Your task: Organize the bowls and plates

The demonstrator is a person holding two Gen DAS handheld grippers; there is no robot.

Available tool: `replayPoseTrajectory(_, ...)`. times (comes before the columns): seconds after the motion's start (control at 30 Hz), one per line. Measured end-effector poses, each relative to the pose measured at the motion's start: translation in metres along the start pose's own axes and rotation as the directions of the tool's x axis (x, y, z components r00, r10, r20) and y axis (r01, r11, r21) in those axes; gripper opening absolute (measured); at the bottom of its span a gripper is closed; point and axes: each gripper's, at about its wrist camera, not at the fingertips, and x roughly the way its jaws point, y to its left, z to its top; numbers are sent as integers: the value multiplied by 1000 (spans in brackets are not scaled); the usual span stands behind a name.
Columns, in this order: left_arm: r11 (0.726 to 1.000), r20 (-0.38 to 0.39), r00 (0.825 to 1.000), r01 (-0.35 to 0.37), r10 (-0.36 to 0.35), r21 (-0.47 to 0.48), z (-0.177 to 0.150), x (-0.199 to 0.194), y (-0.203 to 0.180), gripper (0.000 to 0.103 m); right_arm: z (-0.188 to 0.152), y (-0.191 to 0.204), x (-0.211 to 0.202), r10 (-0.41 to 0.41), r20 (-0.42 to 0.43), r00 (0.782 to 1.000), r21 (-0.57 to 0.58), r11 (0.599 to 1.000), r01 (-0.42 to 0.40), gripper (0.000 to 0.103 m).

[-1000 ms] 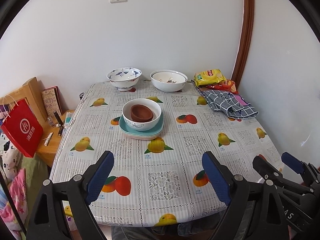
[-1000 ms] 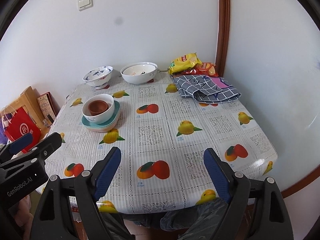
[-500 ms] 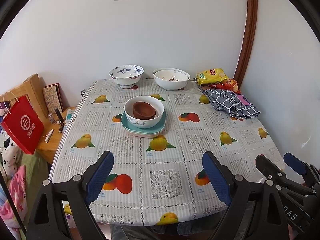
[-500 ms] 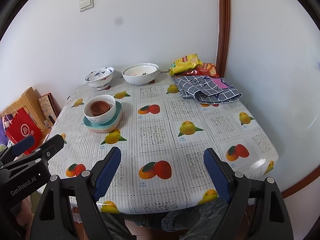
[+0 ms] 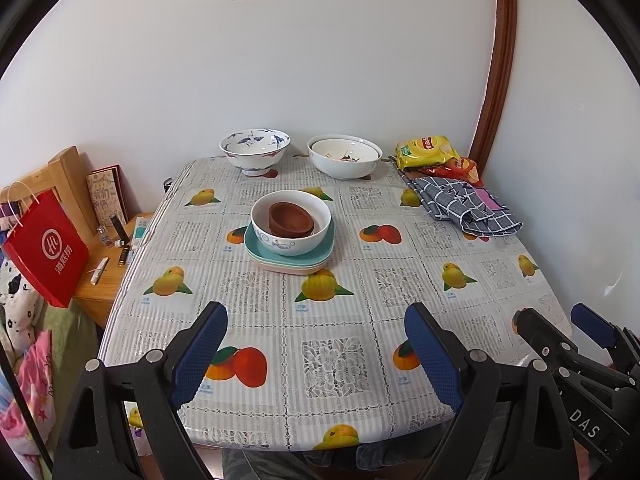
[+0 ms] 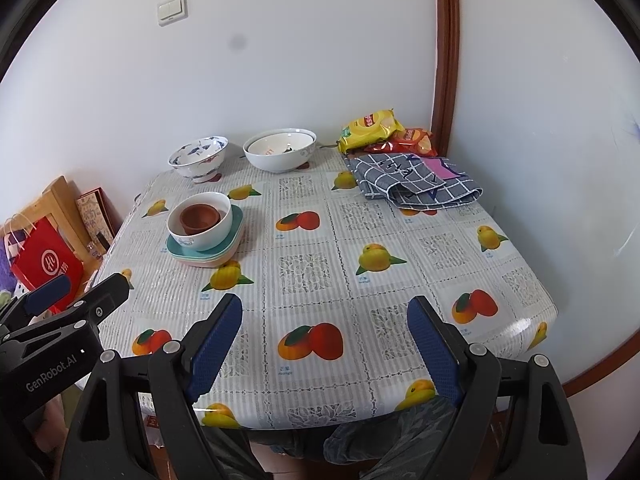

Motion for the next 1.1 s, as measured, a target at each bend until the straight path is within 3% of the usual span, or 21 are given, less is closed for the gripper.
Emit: replayPoseTrajectory(1.1,1000,13,1000,-2,2,12,3,-5,1,90,3,-1,-6,5,21,1000,3,1000,-5,84)
